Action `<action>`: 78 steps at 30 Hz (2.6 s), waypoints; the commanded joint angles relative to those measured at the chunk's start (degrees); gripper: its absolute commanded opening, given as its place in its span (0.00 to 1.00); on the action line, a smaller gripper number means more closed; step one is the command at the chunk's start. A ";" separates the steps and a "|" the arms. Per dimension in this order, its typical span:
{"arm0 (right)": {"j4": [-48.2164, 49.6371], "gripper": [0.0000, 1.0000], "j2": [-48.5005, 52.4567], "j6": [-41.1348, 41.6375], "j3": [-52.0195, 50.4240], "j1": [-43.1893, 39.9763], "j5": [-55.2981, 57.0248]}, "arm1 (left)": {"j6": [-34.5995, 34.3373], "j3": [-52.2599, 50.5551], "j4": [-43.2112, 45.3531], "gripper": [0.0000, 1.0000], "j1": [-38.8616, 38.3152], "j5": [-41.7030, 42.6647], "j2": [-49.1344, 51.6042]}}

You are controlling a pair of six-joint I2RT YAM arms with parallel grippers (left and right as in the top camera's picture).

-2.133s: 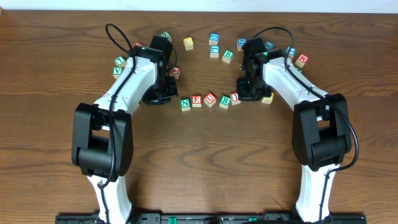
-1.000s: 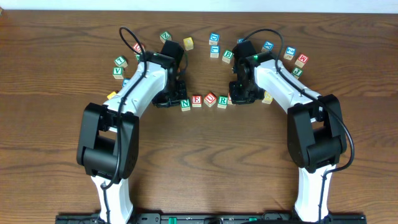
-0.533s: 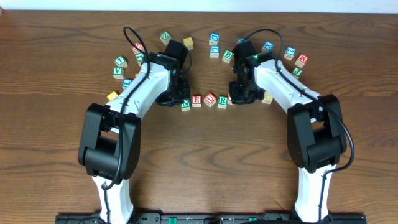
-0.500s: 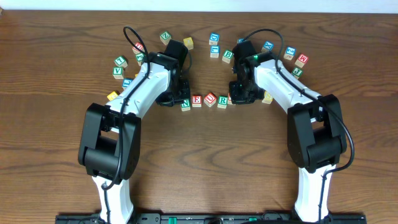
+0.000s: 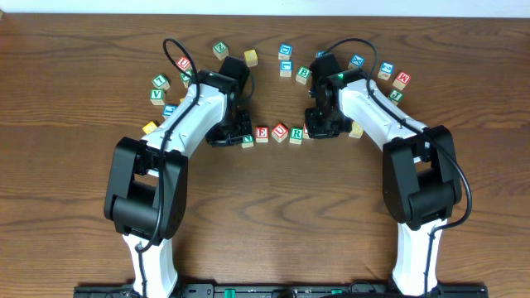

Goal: Spell out NEURIPS

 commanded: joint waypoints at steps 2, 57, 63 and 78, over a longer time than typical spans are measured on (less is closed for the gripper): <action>0.09 0.05 -0.04 -0.33 -0.35 0.22 -0.33 | -1.66 -1.75 -0.02 0.08 -0.26 2.27 0.35; -0.83 0.06 -0.07 -2.08 0.70 1.22 0.28 | 0.63 -3.39 7.96 0.08 1.88 0.94 0.33; -5.86 0.06 -0.07 -3.61 6.91 -0.13 0.28 | 4.74 -1.66 6.56 0.08 2.54 0.96 -0.15; -0.35 0.07 0.09 -3.69 13.20 4.90 -4.24 | 7.28 2.03 6.03 0.08 17.92 0.94 -12.24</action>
